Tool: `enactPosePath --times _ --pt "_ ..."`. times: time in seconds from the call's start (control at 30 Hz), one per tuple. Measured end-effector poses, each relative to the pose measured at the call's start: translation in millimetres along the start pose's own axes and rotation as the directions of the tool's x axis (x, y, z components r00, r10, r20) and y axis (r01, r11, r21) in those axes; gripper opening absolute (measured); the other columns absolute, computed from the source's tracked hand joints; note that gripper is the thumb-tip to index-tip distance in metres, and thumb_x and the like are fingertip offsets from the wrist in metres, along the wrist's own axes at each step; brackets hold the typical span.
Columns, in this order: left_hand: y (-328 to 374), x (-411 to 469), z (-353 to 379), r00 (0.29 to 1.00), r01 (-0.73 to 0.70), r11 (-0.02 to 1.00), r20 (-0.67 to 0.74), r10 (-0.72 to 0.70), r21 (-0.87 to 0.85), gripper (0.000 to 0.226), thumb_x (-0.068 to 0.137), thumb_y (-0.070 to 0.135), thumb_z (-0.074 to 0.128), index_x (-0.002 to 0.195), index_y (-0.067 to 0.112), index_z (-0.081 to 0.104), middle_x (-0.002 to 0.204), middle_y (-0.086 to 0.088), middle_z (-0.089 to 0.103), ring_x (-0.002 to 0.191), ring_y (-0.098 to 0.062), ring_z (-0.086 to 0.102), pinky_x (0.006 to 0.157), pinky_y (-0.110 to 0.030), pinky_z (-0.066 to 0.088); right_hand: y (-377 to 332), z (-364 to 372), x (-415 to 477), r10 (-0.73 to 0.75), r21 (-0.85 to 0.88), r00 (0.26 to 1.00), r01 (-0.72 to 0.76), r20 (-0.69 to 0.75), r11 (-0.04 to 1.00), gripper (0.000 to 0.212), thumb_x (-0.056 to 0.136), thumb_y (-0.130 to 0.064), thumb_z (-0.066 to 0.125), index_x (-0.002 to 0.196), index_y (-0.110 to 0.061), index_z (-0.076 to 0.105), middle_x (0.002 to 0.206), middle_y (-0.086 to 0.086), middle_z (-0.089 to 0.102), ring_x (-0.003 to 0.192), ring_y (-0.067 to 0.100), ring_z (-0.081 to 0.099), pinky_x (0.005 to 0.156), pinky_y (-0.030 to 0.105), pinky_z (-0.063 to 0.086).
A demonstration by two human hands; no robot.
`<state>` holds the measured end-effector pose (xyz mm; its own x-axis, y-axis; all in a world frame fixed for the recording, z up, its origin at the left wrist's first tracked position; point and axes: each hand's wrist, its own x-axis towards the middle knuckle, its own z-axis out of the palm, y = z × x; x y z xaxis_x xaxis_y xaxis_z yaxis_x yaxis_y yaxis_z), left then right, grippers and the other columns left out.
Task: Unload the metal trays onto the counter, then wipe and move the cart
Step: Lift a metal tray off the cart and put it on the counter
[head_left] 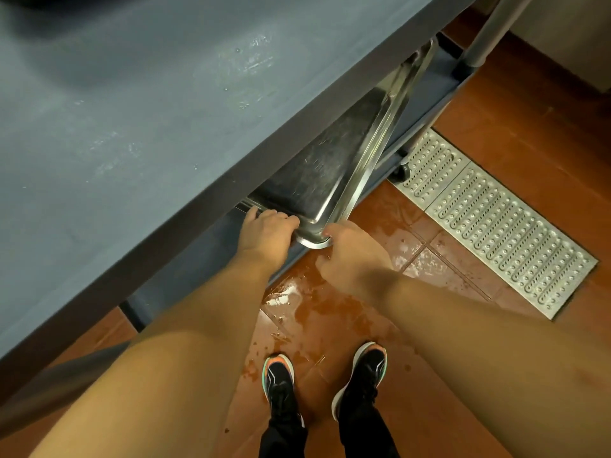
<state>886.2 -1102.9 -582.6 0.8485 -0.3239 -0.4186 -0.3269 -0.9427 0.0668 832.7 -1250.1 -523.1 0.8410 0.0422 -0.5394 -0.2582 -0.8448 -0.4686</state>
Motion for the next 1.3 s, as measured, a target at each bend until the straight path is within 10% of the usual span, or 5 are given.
enactPosePath --times 0.33,0.63,0.93,1.1,1.3 --pt "13.3 -10.9 -13.0 0.99 -0.107 0.986 -0.074 0.117 0.125 0.027 0.097 0.02 0.05 0.12 0.031 0.056 0.114 0.009 0.062 0.116 -0.018 0.05 0.106 -0.042 0.024 21.4 9.0 -26.3 0.208 0.233 0.967 -0.239 0.15 0.943 0.04 0.091 -0.037 0.056 0.125 -0.017 0.056 0.114 0.001 0.063 0.1 0.021 0.062 0.085 0.03 0.051" --pt "62.5 -39.5 -32.8 0.919 -0.252 0.967 -0.306 0.249 0.031 0.021 0.096 0.03 0.051 0.113 0.032 0.063 0.109 0.01 0.065 0.108 -0.019 0.054 0.1 -0.04 0.022 -3.0 -0.6 -16.4 0.478 0.908 0.772 -0.365 0.42 -0.207 0.038 0.091 -0.05 0.055 0.108 -0.016 0.063 0.099 0.003 0.069 0.092 0.017 0.066 0.085 0.035 0.053" --pt "73.7 -105.8 -36.0 0.904 -0.136 0.882 -0.421 -0.075 -0.45 0.037 0.095 0.031 0.052 0.132 0.029 0.052 0.141 0.004 0.044 0.134 -0.013 0.035 0.115 -0.041 0.019 22.4 -14.1 -21.4 0.553 0.908 0.72 -0.344 0.419 -0.239 0.033 0.095 -0.026 0.049 0.125 -0.011 0.051 0.096 0.002 0.061 0.076 0.012 0.063 0.036 0.019 0.05" --pt "78.0 -125.8 -45.3 0.73 0.343 0.075 0.215 -0.649 -0.936 0.026 0.098 0.036 0.047 0.103 0.014 0.062 0.108 -0.003 0.062 0.105 -0.023 0.057 0.088 -0.033 0.043 31.2 -19.0 -48.0 0.716 0.928 0.604 -0.324 0.351 -0.181 0.031 0.089 -0.029 0.059 0.116 -0.013 0.06 0.096 0.005 0.072 0.065 0.011 0.069 0.038 0.02 0.048" --pt "73.6 -132.4 -68.8 0.679 0.427 -0.59 0.674 -0.292 -0.685 0.071 0.088 0.064 0.05 0.143 0.022 0.038 0.135 -0.01 0.054 0.111 -0.026 0.06 0.095 -0.042 0.05 37.1 -27.1 -86.9 0.707 0.945 0.628 -0.244 0.324 -0.216 0.033 0.092 -0.018 0.057 0.124 -0.013 0.053 0.095 0.006 0.071 0.055 0.01 0.068 0.044 0.022 0.051"
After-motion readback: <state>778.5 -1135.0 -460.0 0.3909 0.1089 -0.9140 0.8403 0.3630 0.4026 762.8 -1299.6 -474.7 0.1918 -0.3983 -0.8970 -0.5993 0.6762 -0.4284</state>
